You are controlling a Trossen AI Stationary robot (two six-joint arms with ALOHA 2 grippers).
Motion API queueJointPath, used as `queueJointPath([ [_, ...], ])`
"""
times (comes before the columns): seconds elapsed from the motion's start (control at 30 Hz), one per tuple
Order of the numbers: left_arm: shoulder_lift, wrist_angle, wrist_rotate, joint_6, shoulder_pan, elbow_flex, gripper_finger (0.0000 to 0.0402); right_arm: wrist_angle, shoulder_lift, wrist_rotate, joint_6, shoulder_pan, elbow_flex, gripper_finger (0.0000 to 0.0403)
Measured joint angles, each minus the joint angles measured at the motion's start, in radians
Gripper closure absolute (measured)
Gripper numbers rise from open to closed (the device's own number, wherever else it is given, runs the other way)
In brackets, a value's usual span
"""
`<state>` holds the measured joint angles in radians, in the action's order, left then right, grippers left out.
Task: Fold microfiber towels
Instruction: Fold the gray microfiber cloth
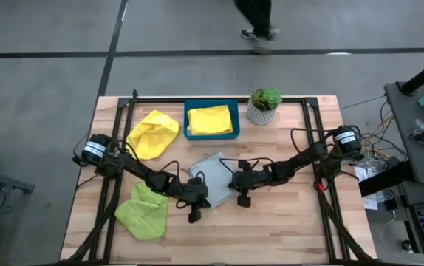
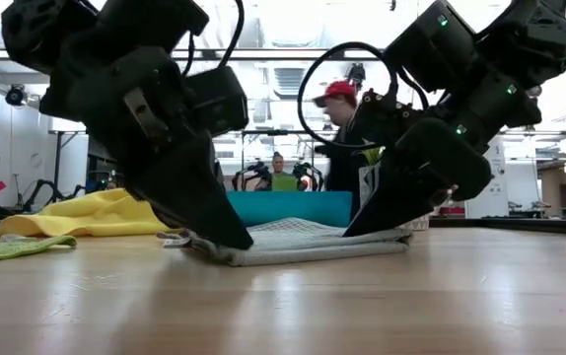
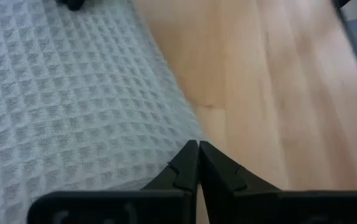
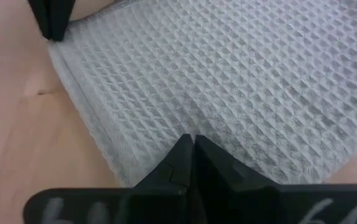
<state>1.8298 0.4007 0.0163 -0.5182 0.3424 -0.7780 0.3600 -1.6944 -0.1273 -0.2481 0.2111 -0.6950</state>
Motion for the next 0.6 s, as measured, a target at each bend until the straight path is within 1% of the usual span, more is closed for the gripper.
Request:
queueJointPath([
  [0.23,-0.058,-0.063,0.0,0.006,0.0,-0.001,0.0401,-0.036,0.05,0.006,-0.005,0.0,0.001,0.039],
  [0.33,-0.088,-0.066,-0.001,0.011,0.0,-0.002,0.0401,-0.062,0.068,0.026,-0.006,0.0,0.001,0.039],
  [0.43,-0.125,-0.107,-0.006,0.034,0.0,-0.006,0.0401,-0.105,0.091,0.03,-0.025,0.0,0.0,0.039],
  [0.6,-0.217,-0.22,-0.006,0.064,-0.001,-0.007,0.0401,-0.171,0.141,0.031,-0.024,0.0,0.0,0.039],
])
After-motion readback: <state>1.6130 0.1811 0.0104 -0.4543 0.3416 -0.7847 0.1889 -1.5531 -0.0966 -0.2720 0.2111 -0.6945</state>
